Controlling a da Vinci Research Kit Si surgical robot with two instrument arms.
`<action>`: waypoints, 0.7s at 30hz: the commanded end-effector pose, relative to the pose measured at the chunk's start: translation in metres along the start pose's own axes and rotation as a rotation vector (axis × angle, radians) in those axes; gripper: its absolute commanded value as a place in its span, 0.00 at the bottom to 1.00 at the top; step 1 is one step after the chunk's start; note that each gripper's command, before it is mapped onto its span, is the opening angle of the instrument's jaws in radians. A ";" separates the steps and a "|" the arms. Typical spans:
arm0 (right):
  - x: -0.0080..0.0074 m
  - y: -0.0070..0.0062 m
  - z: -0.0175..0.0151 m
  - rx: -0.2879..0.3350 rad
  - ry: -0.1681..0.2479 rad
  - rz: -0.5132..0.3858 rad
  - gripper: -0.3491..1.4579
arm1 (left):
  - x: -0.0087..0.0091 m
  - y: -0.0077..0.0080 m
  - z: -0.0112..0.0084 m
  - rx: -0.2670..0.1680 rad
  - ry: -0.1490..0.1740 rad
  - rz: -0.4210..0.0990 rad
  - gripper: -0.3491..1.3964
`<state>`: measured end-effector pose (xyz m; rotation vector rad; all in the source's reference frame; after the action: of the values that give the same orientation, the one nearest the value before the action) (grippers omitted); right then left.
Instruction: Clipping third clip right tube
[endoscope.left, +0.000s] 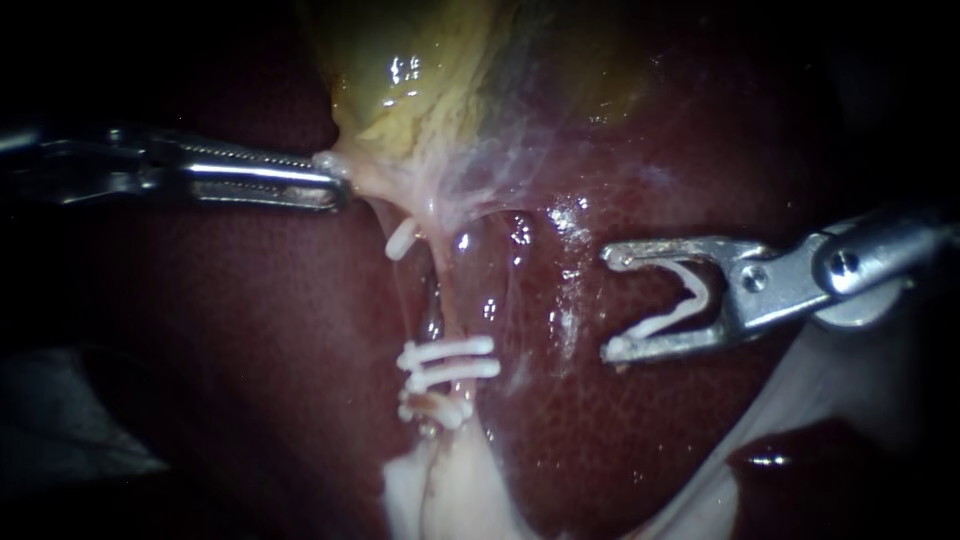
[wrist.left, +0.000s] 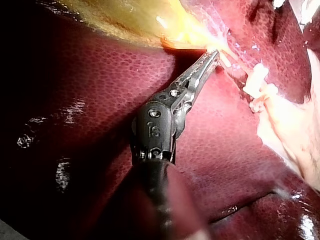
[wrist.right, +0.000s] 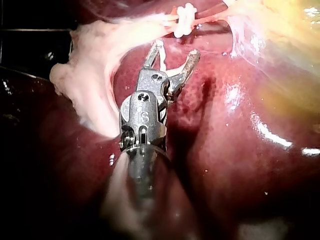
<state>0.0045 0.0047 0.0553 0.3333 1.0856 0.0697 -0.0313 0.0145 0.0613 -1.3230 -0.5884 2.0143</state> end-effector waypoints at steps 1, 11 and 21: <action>0.0000 0.0000 0.0004 0.000 0.002 0.024 0.47 | 0.0000 0.0000 0.0001 -0.001 0.001 0.001 0.00; -0.0022 0.0022 0.0055 0.009 0.029 0.194 0.47 | 0.0000 0.0002 0.0001 0.000 0.002 0.000 0.00; -0.0063 0.0040 0.0115 0.076 0.112 0.336 0.47 | 0.0001 0.0003 0.0000 0.000 0.002 0.000 0.00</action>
<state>0.0125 0.0045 0.0673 0.6041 1.1480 0.3694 -0.0315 0.0143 0.0610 -1.3247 -0.5875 2.0131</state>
